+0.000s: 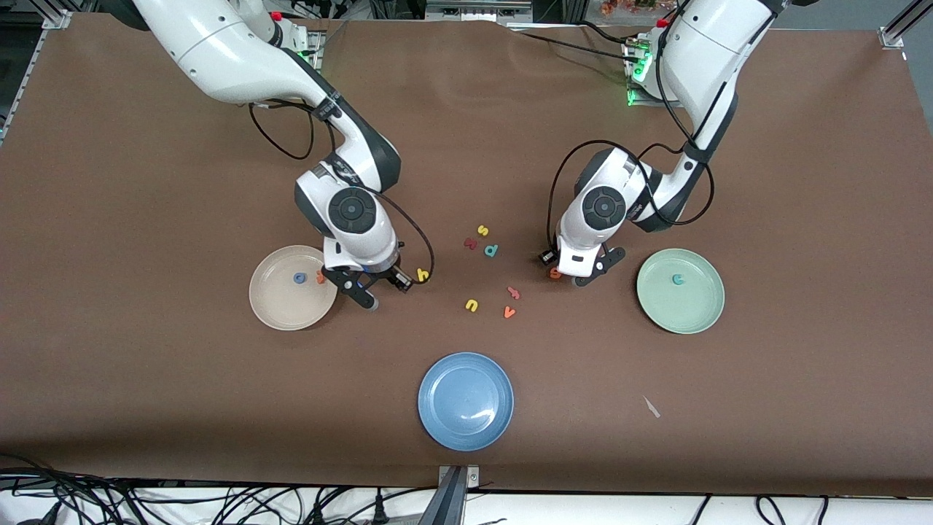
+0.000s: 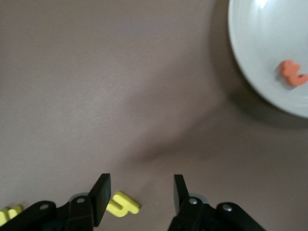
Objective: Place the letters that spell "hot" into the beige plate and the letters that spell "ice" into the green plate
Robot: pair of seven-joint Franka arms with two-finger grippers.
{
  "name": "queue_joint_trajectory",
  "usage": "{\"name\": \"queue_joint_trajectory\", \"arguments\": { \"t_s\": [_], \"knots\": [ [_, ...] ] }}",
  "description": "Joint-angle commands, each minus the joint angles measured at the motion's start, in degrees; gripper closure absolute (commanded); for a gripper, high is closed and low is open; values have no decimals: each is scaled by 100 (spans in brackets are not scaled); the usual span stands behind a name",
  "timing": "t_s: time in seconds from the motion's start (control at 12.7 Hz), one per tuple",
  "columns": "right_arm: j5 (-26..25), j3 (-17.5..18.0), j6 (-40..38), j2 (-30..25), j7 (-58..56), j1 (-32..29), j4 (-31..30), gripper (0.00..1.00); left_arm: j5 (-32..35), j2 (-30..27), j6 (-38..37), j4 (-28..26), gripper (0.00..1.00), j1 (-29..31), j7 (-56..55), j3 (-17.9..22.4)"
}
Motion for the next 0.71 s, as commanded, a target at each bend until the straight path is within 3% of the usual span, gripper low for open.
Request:
{"name": "queue_joint_trajectory", "arguments": {
  "t_s": [0.0, 0.47, 0.63],
  "knots": [
    [-125, -17, -152, 396, 549, 232, 626, 39, 150, 37, -13, 57, 73, -114, -152, 34],
    [-220, -34, -82, 784, 1226, 557, 830, 39, 159, 2, -83, 49, 100, -79, -56, 34],
    [-256, -34, -73, 819, 1333, 576, 812, 38, 159, -208, -293, 49, 100, 0, 5, 34]
  ]
}}
